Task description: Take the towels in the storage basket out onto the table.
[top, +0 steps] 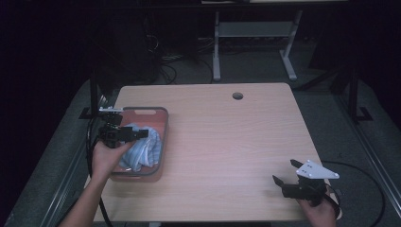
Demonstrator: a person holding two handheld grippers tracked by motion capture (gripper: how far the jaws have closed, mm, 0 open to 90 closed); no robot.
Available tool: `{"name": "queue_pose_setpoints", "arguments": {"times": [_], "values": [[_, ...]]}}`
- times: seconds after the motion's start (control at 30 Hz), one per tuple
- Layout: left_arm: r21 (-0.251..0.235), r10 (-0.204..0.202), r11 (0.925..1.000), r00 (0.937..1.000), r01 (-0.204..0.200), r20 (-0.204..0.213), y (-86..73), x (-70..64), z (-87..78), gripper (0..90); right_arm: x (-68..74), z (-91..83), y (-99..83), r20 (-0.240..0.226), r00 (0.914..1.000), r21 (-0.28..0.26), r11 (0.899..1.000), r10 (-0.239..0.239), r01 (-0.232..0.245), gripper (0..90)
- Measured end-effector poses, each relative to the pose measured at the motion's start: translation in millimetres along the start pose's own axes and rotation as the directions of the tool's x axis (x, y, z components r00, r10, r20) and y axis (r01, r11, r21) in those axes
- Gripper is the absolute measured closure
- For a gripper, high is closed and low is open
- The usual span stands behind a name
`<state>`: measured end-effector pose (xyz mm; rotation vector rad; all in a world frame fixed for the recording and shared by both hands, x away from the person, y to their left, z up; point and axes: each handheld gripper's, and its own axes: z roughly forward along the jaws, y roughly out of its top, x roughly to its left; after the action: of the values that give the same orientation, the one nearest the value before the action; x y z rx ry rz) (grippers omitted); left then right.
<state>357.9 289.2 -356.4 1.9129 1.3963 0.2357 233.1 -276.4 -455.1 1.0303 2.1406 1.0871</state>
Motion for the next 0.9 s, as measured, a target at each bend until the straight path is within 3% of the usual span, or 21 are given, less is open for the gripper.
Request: {"name": "queue_pose_setpoints", "arguments": {"times": [0.2,0.53,0.6,0.67,0.7,0.8,0.87,0.9], "values": [[0.04,-0.028,0.9988,0.9993,0.029,-0.024,-9.7,11.0,8.4,20.3,0.4,0.2,0.2,-0.001,1.0,0.001,1.0,0.002,-0.002,14.3],[0.132,-0.014,0.991,0.999,0.019,-0.042,-14.2,13.5,24.9,21.7,0.1,-0.3,-0.1,-0.003,1.0,-0.002,1.0,0.0,0.0,14.3],[0.157,-0.012,0.9875,0.9987,0.02,-0.049,-14.8,12.1,29.6,22.2,-0.1,-0.7,0.0,-0.003,1.0,-0.002,1.0,0.002,-0.002,14.4],[0.207,0.005,0.9783,0.9974,0.01,-0.073,-15.8,11.0,37.1,25.4,0.1,-1.1,0.0,-0.002,1.0,-0.001,1.0,0.003,-0.003,14.4],[0.207,0.005,0.9783,0.9974,0.01,-0.073,-15.8,11.0,37.1,26.4,0.1,-1.1,0.0,-0.002,1.0,-0.001,1.0,0.003,-0.003,14.4],[0.263,0.03,0.9648,0.9934,0.0,-0.11,-16.7,11.1,44.1,28.8,-0.1,-2.0,-0.1,-0.001,1.0,-0.004,1.0,0.003,-0.003,14.3],[0.274,0.033,0.9617,0.9924,0.001,-0.119,-16.7,11.0,45.5,29.7,-0.2,-2.0,-0.1,-0.001,1.0,-0.005,1.0,0.004,-0.004,14.3],[0.298,0.052,0.9546,0.9894,-0.009,-0.136,-16.9,9.8,49.0,31.8,-0.4,-2.1,-0.1,-0.002,1.0,-0.004,1.0,0.004,-0.004,14.3]]}}
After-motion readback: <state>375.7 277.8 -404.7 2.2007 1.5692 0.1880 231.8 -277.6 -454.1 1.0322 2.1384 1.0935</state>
